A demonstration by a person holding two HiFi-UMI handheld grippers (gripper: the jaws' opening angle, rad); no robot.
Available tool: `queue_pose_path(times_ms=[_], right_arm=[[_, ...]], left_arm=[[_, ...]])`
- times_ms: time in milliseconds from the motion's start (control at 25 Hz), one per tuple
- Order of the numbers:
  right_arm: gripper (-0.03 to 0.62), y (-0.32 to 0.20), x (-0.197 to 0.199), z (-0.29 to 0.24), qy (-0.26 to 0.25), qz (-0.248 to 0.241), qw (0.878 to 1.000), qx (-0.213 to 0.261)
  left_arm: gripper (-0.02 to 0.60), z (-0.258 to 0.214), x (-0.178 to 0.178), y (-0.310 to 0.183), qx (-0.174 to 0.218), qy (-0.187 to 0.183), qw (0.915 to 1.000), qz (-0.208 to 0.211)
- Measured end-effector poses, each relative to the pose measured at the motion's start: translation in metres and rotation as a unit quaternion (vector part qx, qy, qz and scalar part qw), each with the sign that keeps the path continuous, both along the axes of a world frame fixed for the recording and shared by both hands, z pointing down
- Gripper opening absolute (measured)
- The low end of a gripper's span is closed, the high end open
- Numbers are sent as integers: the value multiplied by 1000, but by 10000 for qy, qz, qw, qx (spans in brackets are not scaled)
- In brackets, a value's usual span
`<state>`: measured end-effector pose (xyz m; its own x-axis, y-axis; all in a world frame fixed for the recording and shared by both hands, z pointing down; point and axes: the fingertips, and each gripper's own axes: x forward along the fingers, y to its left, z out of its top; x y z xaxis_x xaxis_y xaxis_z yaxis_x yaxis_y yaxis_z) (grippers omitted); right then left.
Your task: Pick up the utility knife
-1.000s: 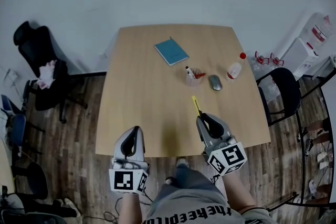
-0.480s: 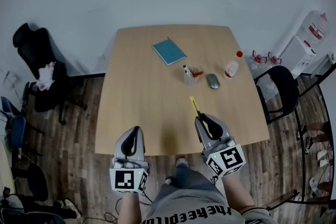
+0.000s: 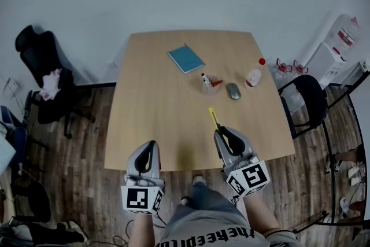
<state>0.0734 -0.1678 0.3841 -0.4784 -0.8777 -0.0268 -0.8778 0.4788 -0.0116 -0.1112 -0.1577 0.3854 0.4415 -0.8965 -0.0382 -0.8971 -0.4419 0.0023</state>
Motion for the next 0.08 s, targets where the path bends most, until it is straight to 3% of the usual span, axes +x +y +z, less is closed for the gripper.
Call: queue_pose_path(times_ms=[80], right_arm=[[67,3,-1,-1,-13,6,10000,3]], left_arm=[[20,-1,-1,2,6,3,10000,12]])
